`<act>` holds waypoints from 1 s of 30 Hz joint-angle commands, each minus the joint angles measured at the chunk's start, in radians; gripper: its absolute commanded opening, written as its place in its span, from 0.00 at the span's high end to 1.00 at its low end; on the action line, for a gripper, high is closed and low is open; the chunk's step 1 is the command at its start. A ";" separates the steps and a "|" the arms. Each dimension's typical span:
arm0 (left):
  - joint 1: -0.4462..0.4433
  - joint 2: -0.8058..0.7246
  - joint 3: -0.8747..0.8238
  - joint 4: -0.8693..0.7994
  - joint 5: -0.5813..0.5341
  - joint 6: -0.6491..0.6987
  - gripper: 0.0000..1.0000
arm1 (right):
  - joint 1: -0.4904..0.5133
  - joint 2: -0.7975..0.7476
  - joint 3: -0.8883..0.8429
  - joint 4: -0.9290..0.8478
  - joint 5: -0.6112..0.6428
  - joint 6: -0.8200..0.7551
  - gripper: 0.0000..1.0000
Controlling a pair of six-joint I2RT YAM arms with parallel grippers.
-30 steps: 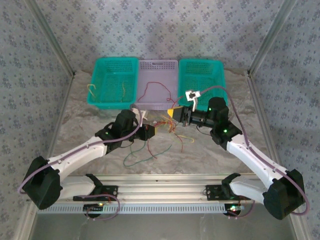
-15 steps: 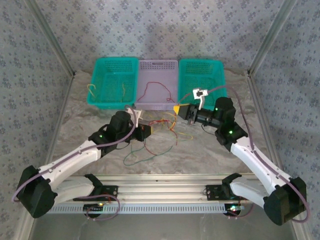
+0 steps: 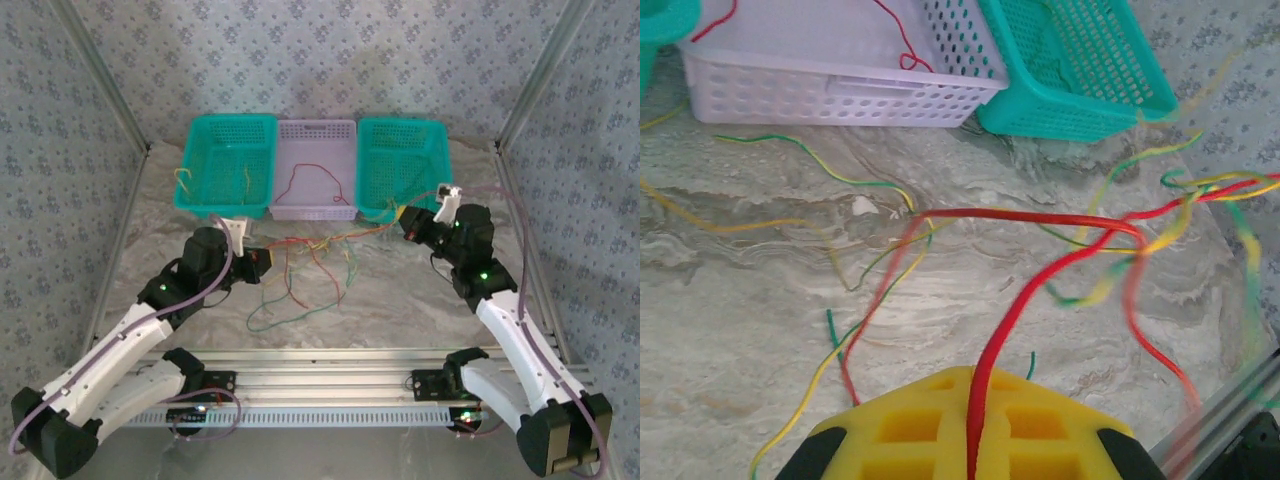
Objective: Untangle the cables
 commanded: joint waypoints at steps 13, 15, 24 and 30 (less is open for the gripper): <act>0.094 -0.001 0.198 -0.275 -0.121 0.055 1.00 | -0.083 -0.093 -0.034 -0.163 0.171 -0.009 1.00; 0.096 0.010 0.217 -0.284 -0.112 0.060 1.00 | -0.082 -0.080 -0.049 -0.136 0.094 -0.010 1.00; 0.096 0.074 0.230 -0.253 -0.027 0.064 1.00 | 0.037 -0.084 -0.055 -0.064 -0.055 -0.081 0.71; 0.095 0.108 0.230 -0.205 -0.008 0.028 1.00 | 0.124 -0.111 0.003 -0.086 0.006 -0.120 0.53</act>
